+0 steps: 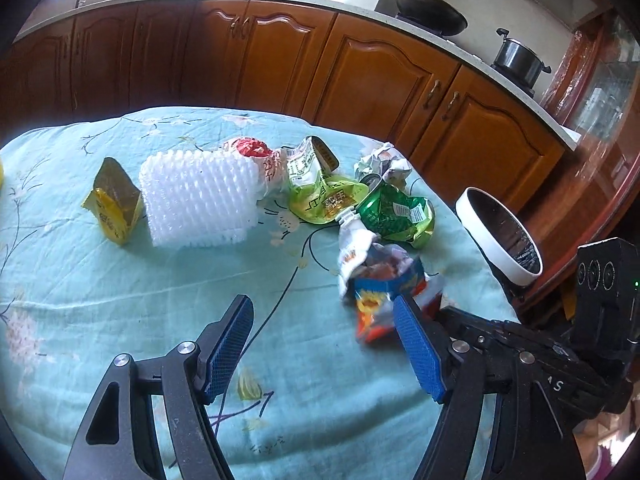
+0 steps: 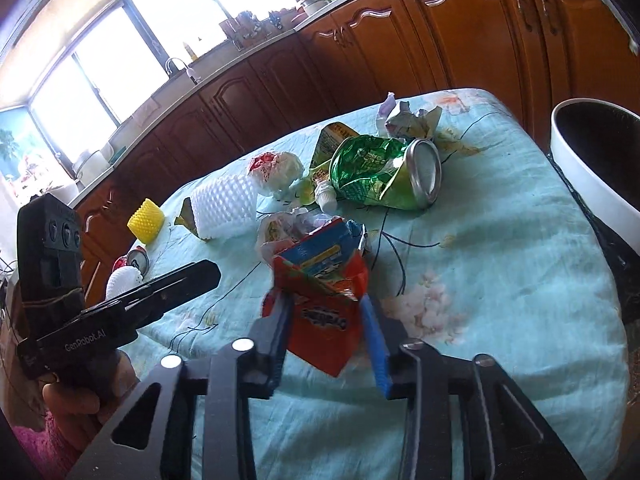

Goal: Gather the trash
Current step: 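Grasp the Ovaltine wrapper with the right tool while the left tool grasps crumpled foil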

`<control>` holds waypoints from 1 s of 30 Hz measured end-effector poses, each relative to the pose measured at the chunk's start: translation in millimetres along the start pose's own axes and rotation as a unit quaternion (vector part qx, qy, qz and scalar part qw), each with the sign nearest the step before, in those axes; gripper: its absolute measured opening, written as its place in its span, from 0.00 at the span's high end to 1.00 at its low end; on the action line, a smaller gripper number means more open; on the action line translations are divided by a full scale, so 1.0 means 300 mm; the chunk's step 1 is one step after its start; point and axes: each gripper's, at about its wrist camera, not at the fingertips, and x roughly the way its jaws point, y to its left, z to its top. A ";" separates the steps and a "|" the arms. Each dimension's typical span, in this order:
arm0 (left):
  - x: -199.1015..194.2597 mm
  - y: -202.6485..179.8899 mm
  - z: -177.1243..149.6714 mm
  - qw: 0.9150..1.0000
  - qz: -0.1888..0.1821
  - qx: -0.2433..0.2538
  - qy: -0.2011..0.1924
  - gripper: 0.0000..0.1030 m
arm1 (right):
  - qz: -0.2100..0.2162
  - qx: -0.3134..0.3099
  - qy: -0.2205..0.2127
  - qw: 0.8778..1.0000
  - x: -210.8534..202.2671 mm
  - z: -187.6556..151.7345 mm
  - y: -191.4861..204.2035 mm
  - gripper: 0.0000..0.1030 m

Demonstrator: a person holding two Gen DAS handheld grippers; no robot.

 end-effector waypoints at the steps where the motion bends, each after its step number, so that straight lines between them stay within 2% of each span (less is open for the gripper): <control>1: 0.011 -0.003 0.007 1.000 -0.003 0.000 0.002 0.30 | -0.002 0.000 0.000 1.000 -0.001 0.003 -0.007 1.00; 6: 0.068 -0.011 0.052 1.000 -0.007 0.005 0.010 0.30 | -0.009 0.002 -0.013 1.000 -0.049 0.015 -0.048 0.99; 10: 0.101 -0.005 0.086 1.000 -0.022 -0.007 0.008 0.33 | 0.007 0.025 -0.013 1.000 -0.057 0.036 -0.085 0.91; 12: 0.120 -0.005 0.102 1.000 -0.029 -0.007 0.008 0.42 | 0.005 0.029 -0.011 0.999 -0.050 0.043 -0.092 0.91; 15: 0.158 -0.003 0.121 0.999 -0.043 -0.006 0.018 0.65 | 0.011 0.037 -0.010 0.999 -0.049 0.042 -0.099 0.91; 16: 0.170 -0.007 0.121 0.999 -0.044 -0.002 0.023 0.80 | 0.012 0.039 -0.010 0.999 -0.048 0.042 -0.100 0.91; 17: 0.176 -0.005 0.122 0.999 -0.042 -0.001 0.026 0.83 | 0.013 0.041 -0.010 0.999 -0.048 0.042 -0.103 0.90; 20: 0.143 0.012 0.122 0.999 -0.041 -0.007 0.008 0.86 | 0.018 0.046 -0.012 0.999 -0.052 0.040 -0.104 0.78; 24: 0.051 0.040 0.100 0.999 -0.021 -0.016 -0.024 0.90 | 0.035 0.040 -0.014 0.998 -0.052 0.040 -0.073 0.62; 26: 0.013 0.063 0.086 0.999 -0.008 -0.022 -0.036 0.90 | 0.047 0.030 -0.014 0.998 -0.050 0.038 -0.042 0.60; 28: -0.017 0.083 0.068 0.999 0.004 -0.029 -0.043 0.90 | 0.055 0.014 -0.013 0.998 -0.044 0.035 -0.004 0.53; 30: -0.040 0.102 0.047 0.998 0.012 -0.034 -0.045 0.90 | 0.052 -0.007 -0.011 0.999 -0.028 0.031 0.038 0.40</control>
